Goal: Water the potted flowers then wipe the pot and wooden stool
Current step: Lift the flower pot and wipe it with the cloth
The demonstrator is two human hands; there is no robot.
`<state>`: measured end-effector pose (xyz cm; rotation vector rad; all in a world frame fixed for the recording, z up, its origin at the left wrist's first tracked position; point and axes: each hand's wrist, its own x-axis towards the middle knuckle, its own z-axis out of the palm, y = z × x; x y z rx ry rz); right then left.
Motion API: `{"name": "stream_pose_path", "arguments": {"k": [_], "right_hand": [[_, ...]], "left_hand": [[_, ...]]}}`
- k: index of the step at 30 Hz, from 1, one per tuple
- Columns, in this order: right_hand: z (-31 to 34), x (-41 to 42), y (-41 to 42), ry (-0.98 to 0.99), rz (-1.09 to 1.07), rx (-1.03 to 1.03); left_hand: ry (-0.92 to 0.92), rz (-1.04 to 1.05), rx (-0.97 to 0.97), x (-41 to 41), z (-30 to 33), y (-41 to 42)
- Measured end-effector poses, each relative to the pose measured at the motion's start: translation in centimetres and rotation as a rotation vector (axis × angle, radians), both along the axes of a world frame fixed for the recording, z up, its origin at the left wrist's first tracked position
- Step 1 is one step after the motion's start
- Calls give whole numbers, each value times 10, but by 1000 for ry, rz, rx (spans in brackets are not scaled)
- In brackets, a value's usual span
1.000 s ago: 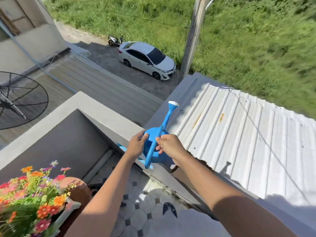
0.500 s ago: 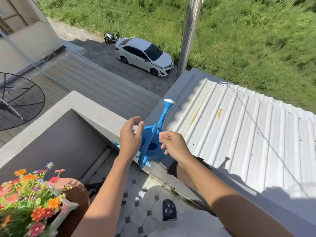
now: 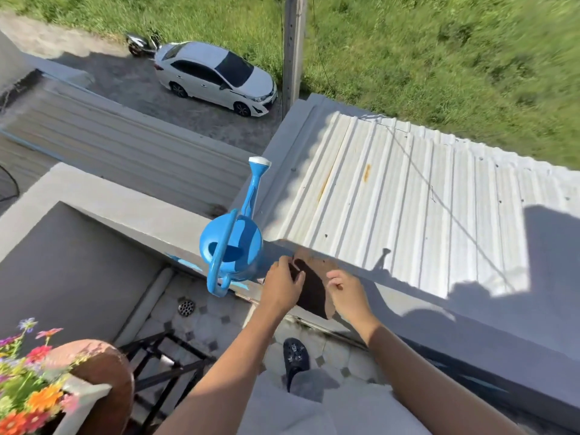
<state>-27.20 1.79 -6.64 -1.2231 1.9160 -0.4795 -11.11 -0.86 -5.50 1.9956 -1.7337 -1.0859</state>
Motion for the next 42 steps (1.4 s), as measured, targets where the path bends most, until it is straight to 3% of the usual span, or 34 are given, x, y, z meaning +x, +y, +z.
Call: {"name": "stream_pose_path", "arguments": {"k": [3, 7, 15, 20, 23, 27, 30, 33, 36, 42], "right_hand": [[-8, -5, 9, -3, -2, 0], [-7, -4, 13, -5, 29, 11], [9, 13, 19, -106, 69, 33], [35, 50, 41, -368, 185, 194], [53, 81, 54, -730, 158, 458], [62, 129, 77, -953, 204, 628], [60, 171, 99, -1047, 336, 596], [70, 215, 116, -1021, 377, 545], [73, 253, 131, -952, 447, 455], [68, 296, 144, -769, 428, 295]], "left_hand": [[-113, -8, 52, -10, -16, 11], [9, 164, 132, -11, -21, 7], [336, 121, 160, 18, 18, 27], [724, 275, 207, 69, 60, 72], [902, 487, 166, 110, 75, 101], [1091, 766, 84, 158, 89, 147], [1032, 856, 18, 187, 100, 189], [983, 1045, -74, 218, 94, 226], [875, 1085, -133, 246, 76, 254], [689, 1380, 24, 271, 44, 267]]}}
